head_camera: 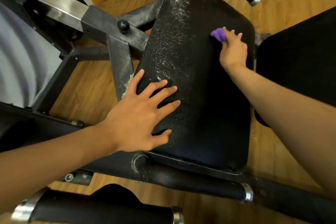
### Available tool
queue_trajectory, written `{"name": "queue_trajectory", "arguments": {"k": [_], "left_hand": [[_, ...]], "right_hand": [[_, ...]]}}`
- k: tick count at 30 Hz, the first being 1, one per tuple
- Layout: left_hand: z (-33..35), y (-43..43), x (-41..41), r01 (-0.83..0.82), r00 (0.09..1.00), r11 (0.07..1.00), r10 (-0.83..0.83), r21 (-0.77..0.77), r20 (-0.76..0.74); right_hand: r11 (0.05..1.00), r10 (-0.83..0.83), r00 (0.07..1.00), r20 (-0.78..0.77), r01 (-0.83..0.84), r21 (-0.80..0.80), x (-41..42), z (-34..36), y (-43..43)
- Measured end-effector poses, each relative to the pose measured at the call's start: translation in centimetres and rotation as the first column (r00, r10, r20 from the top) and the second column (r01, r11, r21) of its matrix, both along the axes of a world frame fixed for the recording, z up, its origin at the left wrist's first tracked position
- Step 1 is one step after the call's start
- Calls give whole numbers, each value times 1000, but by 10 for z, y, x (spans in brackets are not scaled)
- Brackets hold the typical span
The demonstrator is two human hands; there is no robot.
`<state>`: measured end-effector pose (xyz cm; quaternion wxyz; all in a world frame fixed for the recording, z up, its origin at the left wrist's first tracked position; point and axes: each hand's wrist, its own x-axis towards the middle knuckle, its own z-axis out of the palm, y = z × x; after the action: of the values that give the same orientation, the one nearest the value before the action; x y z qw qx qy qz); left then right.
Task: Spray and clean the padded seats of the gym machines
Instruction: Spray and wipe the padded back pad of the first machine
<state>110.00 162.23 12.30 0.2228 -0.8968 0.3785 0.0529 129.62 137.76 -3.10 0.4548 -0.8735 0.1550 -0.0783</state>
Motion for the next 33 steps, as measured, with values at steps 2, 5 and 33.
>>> {"name": "queue_trajectory", "arguments": {"k": [2, 5, 33], "left_hand": [[1, 0, 0, -1, 1000, 1000, 1, 2, -2], [1, 2, -1, 4, 1000, 1000, -4, 2, 8], [1, -1, 0, -13, 1000, 1000, 13, -11, -19]], "right_hand": [[999, 13, 1000, 23, -13, -35, -22, -1, 6], [998, 56, 992, 117, -52, -34, -81, -9, 16], [993, 81, 979, 186, -95, 68, -93, -10, 9]]}}
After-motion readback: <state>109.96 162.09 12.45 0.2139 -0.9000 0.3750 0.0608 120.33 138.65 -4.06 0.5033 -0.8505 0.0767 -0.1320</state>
